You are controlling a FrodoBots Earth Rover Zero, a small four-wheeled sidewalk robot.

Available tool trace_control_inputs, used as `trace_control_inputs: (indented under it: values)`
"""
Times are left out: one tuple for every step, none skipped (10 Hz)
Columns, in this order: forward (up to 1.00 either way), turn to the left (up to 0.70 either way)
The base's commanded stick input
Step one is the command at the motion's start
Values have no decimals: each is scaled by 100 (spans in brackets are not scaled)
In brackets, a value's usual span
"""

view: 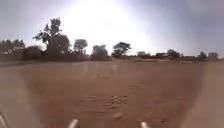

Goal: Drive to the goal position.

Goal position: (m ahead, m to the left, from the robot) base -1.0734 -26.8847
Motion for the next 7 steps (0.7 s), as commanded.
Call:
trace_control_inputs:
  values:
    - [100, 0]
    - [100, 0]
    - [100, 0]
    - [100, 0]
    - [100, 0]
    - [100, 0]
    - [100, 0]
